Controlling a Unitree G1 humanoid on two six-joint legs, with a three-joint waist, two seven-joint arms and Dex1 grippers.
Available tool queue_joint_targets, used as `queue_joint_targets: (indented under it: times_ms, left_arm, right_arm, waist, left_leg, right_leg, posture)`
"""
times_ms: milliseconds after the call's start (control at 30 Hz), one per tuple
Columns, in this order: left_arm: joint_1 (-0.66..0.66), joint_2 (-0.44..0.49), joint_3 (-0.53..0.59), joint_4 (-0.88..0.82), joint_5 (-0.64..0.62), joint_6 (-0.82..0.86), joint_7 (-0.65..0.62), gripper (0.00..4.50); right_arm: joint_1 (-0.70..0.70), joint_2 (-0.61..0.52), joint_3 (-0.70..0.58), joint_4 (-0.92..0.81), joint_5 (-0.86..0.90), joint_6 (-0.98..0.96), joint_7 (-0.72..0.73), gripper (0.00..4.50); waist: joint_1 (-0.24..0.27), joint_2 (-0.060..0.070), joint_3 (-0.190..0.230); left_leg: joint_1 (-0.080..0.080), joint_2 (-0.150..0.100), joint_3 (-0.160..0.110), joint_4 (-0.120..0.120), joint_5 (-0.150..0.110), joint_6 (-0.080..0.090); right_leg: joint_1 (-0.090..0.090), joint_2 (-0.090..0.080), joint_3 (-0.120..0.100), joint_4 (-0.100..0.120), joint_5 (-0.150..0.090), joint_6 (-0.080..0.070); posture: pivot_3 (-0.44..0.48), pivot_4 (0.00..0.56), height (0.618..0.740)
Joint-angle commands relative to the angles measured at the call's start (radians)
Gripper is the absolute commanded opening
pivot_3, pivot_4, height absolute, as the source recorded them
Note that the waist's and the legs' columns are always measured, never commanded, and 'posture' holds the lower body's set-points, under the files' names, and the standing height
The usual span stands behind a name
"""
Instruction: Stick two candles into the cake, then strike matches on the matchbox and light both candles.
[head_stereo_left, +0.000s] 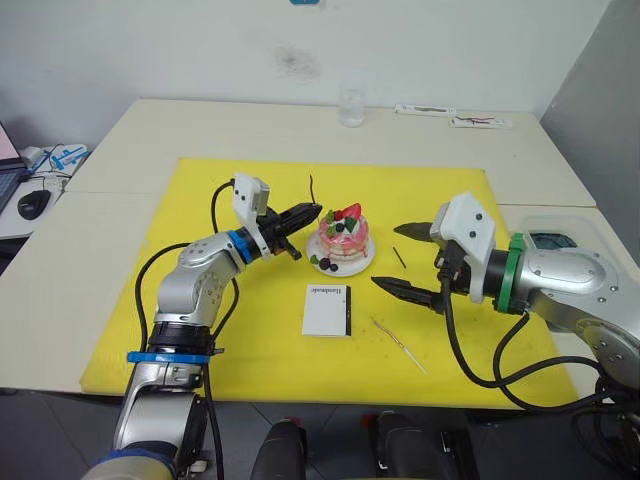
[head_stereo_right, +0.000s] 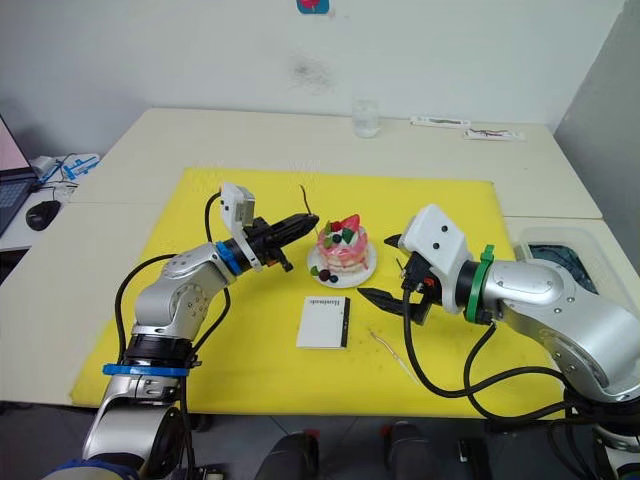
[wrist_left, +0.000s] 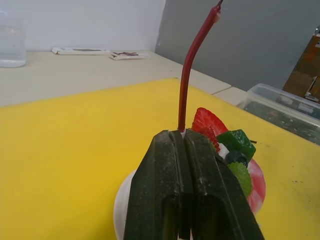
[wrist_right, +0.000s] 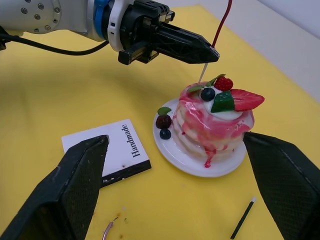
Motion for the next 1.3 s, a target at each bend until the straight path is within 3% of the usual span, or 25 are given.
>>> queue_joint_targets:
  times_ms: [33,767,1300]
  left_arm:
    - [-0.012,0.007,0.023,-0.057,-0.025,0.016,-0.023,0.00]
    - [0.000,-0.009,0.007,-0.042,0.029,-0.017,-0.042,0.00]
    - [0.050,-0.050,-0.003,0.022,0.101,-0.133,-0.027,0.00]
  right_arm:
    - [-0.005,-0.001,-0.023,-0.037,-0.006,0.002,0.004,4.47]
    - [-0.008,0.012,-0.018,-0.035,-0.032,0.010,0.016,4.47]
    - [-0.010,0.023,-0.017,-0.039,-0.041,0.010,0.015,4.47]
  waist:
    - [0.000,0.000,0.000]
    - [0.000,0.000,0.000]
    - [0.000,0.000,0.000]
  left_leg:
    - [0.000,0.000,0.000,0.000,0.000,0.000]
    - [0.000,0.000,0.000,0.001,0.000,0.000]
    - [0.001,0.000,0.000,0.001,0.000,0.000]
  right_leg:
    - [0.000,0.000,0.000,0.000,0.000,0.000]
    - [0.000,0.000,0.000,0.000,0.000,0.000]
    - [0.001,0.000,0.000,0.001,0.000,0.000]
  posture:
    - [0.000,0.150,0.740]
    - [0.000,0.150,0.740]
    - [0.000,0.150,0.740]
